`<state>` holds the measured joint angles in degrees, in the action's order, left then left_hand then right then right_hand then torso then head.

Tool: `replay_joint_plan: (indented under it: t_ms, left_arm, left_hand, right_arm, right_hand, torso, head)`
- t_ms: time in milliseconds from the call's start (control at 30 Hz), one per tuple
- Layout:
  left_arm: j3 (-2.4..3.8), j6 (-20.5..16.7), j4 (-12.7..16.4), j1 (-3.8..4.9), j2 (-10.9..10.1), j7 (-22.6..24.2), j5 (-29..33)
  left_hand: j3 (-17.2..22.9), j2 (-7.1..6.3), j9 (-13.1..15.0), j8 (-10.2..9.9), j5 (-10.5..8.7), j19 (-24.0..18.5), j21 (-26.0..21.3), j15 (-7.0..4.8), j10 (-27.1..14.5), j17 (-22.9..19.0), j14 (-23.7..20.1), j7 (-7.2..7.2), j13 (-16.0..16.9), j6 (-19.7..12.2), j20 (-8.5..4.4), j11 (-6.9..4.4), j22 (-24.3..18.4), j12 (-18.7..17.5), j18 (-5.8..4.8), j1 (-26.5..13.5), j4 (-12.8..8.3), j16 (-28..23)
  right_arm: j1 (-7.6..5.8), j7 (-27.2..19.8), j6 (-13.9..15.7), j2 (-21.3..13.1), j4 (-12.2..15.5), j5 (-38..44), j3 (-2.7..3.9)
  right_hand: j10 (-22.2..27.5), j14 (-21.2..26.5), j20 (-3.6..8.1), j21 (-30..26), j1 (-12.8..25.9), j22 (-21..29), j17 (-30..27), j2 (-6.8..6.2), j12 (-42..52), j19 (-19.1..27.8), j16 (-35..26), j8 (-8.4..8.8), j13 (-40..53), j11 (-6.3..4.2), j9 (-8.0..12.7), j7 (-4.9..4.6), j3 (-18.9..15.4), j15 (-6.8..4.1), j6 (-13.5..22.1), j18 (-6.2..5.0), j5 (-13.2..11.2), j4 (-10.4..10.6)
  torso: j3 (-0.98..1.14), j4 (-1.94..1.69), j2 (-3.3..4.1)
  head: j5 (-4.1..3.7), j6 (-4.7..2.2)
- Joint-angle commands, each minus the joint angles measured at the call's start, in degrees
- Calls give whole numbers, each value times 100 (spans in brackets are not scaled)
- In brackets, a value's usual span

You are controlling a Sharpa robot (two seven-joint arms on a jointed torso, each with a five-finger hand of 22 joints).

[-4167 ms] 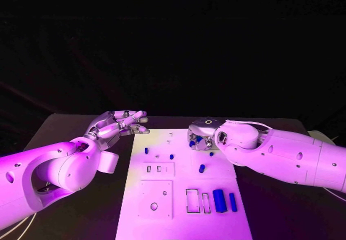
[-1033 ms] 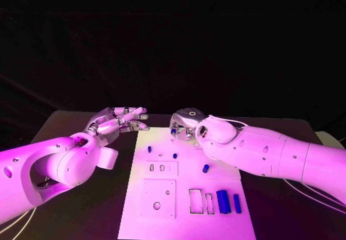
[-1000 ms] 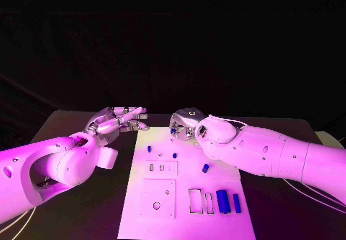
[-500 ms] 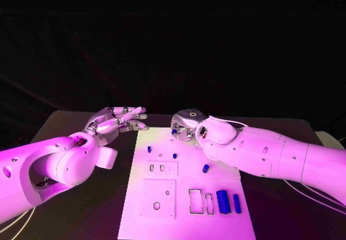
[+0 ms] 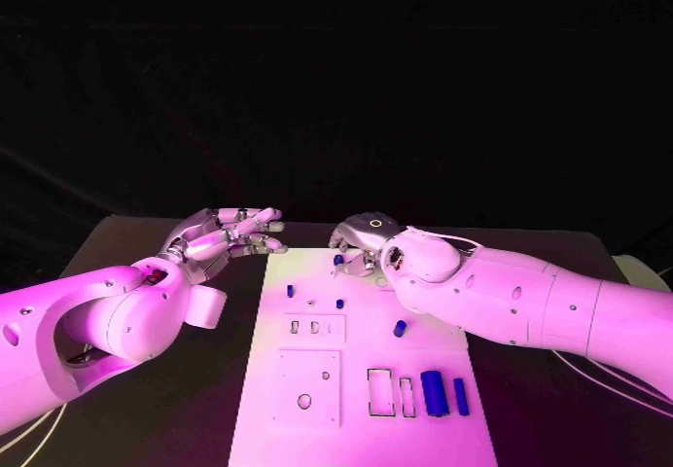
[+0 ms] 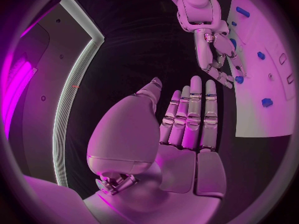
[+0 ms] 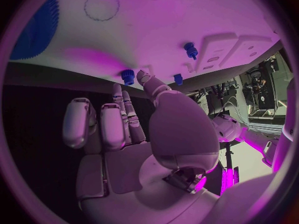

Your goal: Assemble the parts on the task board

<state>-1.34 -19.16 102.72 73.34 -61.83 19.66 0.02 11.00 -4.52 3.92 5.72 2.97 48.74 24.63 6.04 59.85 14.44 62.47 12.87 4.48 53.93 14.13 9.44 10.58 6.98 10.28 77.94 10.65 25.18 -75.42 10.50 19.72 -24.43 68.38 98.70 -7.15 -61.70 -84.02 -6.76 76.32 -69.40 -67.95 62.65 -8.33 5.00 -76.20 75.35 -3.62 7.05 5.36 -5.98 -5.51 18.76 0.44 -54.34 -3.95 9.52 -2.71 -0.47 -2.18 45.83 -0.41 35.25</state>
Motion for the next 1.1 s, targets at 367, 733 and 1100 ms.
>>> replay_joint_plan:
  t_ms: [367, 733, 1100]
  left_arm:
    - [3, 91, -118, 17, 33, 9, 40]
    - [2, 105, -211, 16, 97, -1, 64]
    - [1, 113, -253, 16, 120, -4, 65]
  left_hand:
    - [-5, 69, -5, -34, 9, -34, 24, -8, -57, 6, -47, 11, -6, -19, -1, 2, 2, -24, 12, 1, -32, 31]
    - [-8, 69, -4, -36, 9, -36, 25, -6, -59, 8, -50, 14, -6, -20, 0, 4, 2, -26, 12, -4, -30, 33]
    - [-10, 71, -3, -38, 9, -38, 26, -5, -59, 10, -52, 15, -5, -20, 1, 5, 2, -26, 13, -8, -29, 35]
  right_arm:
    - [-81, -93, 294, -583, 462, -602, 37]
    - [-334, 124, -113, -1781, 1233, -2014, 93]
    - [-337, 294, -603, -2025, 1222, -2399, 83]
  right_hand:
    - [25, -73, 20, -197, -344, 155, -151, 152, 474, 88, -90, -121, 22, -50, -31, -235, -719, -15, -212, -138, 253, 268]
    - [-1767, -307, 257, 334, -303, -656, 910, -105, 3260, -432, 534, -299, 2272, -351, -108, -146, -1020, -262, -385, 39, 920, 380]
    - [-1799, -495, 119, 521, -317, -997, 2250, -7, 7383, -565, 1254, -923, 6762, -171, -335, -293, -1857, -97, 306, 94, 1314, 928]
  torso:
    - [1, 15, -37]
    - [8, 83, -129]
    - [12, 73, -120]
  head:
    - [-43, -40]
    - [-95, -41]
    - [-95, -63]
